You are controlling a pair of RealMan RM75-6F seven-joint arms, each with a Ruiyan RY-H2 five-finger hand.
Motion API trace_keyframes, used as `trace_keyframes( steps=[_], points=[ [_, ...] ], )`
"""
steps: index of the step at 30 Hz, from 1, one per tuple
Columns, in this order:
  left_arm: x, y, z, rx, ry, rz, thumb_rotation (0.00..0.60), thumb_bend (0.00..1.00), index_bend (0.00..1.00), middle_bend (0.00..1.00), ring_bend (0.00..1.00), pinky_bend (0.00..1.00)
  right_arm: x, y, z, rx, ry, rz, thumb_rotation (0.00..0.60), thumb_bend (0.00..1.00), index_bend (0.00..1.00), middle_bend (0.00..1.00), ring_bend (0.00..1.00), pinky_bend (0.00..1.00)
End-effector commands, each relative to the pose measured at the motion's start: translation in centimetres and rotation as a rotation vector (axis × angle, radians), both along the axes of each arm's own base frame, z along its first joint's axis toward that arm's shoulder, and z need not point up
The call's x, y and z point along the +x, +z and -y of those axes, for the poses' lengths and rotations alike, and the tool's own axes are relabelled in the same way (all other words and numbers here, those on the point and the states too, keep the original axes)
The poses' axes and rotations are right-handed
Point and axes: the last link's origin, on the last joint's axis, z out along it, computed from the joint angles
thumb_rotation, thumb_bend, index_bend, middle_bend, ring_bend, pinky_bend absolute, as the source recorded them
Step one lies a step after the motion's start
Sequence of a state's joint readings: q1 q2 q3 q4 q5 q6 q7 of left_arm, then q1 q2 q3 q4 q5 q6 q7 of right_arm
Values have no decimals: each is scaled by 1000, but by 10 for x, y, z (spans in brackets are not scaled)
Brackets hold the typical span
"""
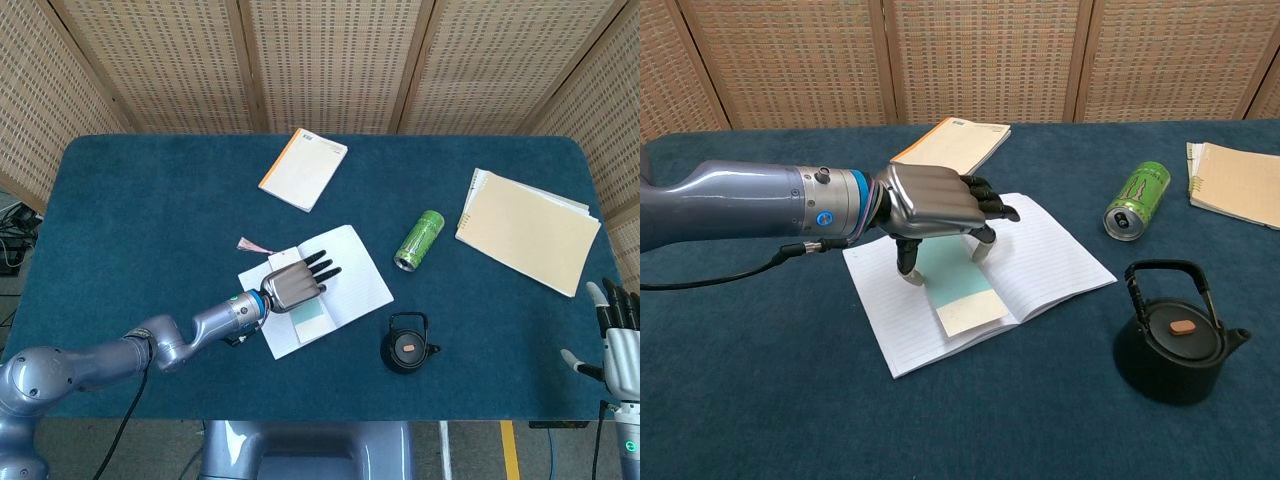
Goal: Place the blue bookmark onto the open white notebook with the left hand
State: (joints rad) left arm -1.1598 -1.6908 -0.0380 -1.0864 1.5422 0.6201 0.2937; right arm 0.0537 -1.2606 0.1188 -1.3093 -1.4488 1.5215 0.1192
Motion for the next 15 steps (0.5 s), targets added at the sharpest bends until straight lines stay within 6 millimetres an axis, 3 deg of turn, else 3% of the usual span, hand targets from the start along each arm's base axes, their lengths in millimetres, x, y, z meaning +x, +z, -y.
trace_keyframes(
  steps=[1,5,10,15],
  points=[
    [0,-1,0,3,2,-4,600,242,586,0,0,0,0,0,0,1,0,1,600,102,39,0,0,0],
    [-1,-2,-1,7,10,-9,600,242,546,0,0,0,0,0,0,2,1,0,600,103,39,0,0,0],
    [0,-2,-1,6,18,-5,600,242,322,0,0,0,0,-1,0,4,0,0,600,102,39,0,0,0],
    [0,-2,0,3,26,1,600,242,192,0,0,0,0,-1,0,6,2,-1,600,102,39,0,0,0]
  ],
)
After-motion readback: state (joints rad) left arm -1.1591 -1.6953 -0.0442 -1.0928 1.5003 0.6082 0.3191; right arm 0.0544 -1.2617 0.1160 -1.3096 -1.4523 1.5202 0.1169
